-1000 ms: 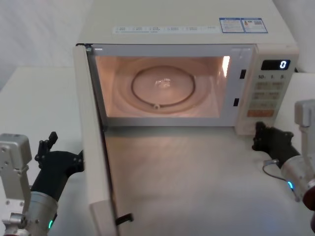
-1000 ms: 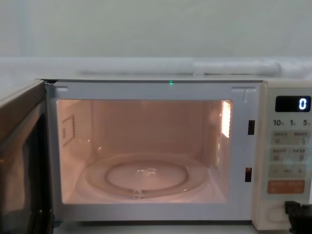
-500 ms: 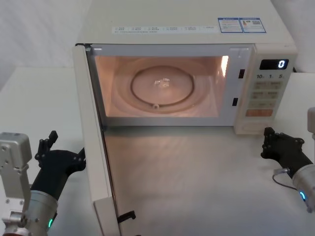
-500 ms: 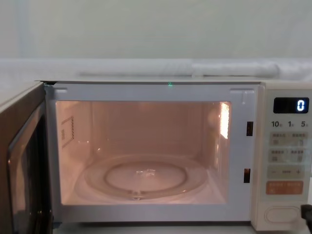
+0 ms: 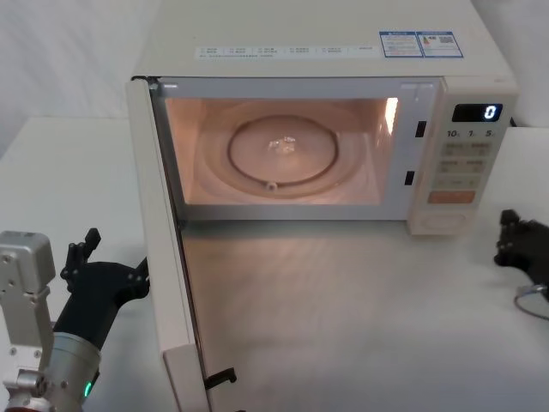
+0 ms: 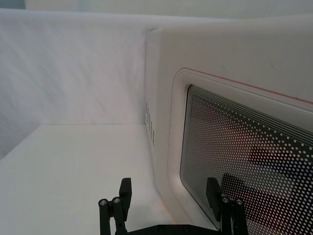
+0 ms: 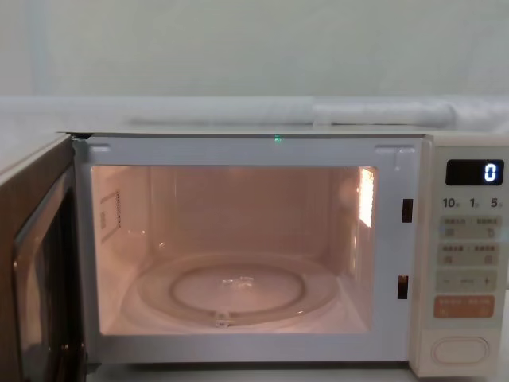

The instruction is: Press the button to open the microwave door with one hand; close the microwave door with the other hand.

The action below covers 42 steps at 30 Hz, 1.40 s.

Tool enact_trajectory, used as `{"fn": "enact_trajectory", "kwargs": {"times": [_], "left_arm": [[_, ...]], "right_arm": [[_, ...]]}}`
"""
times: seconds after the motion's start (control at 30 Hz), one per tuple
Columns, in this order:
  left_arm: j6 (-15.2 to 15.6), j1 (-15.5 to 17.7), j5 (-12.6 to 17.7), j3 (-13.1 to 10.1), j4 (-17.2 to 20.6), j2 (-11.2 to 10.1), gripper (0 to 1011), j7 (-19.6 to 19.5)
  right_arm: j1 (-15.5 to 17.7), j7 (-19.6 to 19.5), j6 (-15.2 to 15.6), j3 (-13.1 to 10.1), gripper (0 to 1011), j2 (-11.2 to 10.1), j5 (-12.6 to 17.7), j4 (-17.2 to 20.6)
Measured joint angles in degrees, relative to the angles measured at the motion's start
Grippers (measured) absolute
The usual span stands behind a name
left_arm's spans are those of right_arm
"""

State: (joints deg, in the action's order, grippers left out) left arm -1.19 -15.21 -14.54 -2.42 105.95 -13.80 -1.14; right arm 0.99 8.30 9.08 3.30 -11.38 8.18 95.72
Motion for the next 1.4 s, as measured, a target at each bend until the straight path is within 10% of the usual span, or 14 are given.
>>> {"fn": "enact_trajectory", "kwargs": {"times": [0.5, 1.17, 1.4], "left_arm": [[0.0, 0.0, 0.0, 0.0, 0.0, 0.0, 1001, 0.0], [0.0, 0.0, 0.0, 0.0, 0.0, 0.0, 1001, 0.0], [0.0, 0.0, 0.0, 0.0, 0.0, 0.0, 1001, 0.0]], "right_arm": [[-3.29, 0.93, -0.65, -5.51, 0, -2.29, 2.35, -0.4], [-5.3, 7.83, -1.25, -4.95, 4, -5.47, 7.11, -3.48], [-5.24, 7.36, -1.24, -4.99, 190, -5.25, 6.78, -3.35]]}}
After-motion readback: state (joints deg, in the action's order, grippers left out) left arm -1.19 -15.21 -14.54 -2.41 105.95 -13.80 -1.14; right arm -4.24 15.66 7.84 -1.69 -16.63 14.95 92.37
